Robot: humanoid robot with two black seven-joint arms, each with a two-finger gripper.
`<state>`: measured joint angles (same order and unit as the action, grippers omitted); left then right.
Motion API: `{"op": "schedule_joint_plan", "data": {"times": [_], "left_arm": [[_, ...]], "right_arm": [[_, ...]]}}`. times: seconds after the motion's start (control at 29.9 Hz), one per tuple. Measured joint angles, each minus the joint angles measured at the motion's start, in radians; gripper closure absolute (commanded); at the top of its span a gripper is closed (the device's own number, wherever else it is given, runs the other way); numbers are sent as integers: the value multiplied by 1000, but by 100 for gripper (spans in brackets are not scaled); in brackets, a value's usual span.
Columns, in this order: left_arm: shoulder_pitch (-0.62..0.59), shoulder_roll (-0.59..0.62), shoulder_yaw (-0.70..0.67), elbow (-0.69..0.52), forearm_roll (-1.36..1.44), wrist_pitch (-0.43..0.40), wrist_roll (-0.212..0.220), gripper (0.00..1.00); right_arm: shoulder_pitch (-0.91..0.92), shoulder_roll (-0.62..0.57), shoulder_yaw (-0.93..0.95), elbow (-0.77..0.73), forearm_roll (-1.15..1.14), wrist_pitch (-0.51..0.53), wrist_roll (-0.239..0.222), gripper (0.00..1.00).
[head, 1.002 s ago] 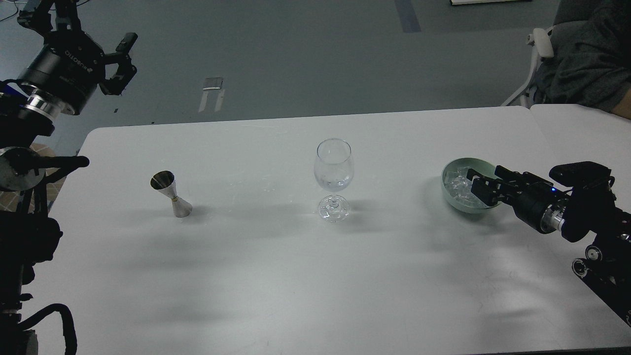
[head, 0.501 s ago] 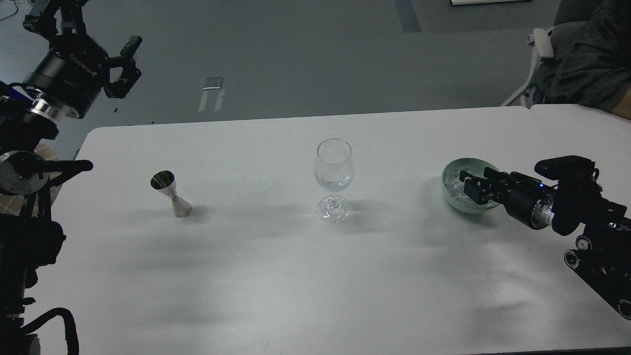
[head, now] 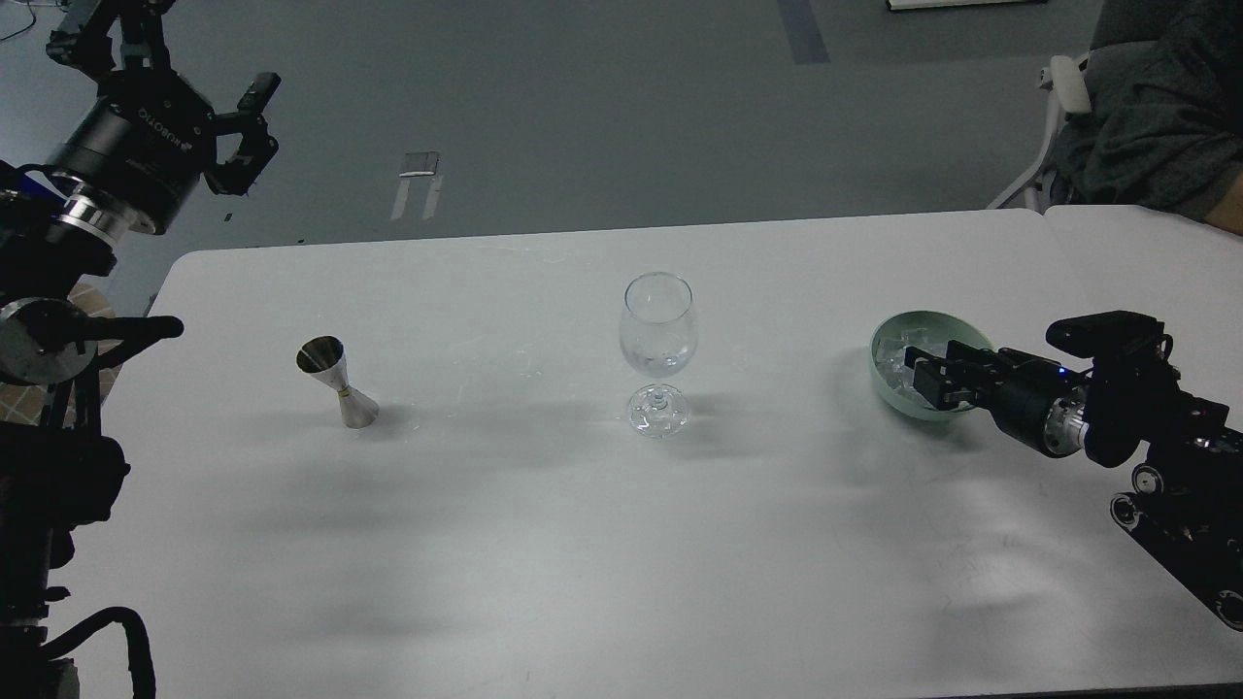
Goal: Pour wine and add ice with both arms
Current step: 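Close the right gripper on ice cubes in the bowl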
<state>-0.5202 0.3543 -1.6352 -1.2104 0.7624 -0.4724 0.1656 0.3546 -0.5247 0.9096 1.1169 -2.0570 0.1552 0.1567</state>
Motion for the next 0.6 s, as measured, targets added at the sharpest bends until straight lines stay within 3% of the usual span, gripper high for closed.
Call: {"op": "schedule_joint_plan", "data": {"times": [0.6], "left_arm": [[6, 0, -3, 0, 0, 0, -1, 3]], "right_arm": [[16, 12, 0, -14, 2, 7, -16, 56]]}}
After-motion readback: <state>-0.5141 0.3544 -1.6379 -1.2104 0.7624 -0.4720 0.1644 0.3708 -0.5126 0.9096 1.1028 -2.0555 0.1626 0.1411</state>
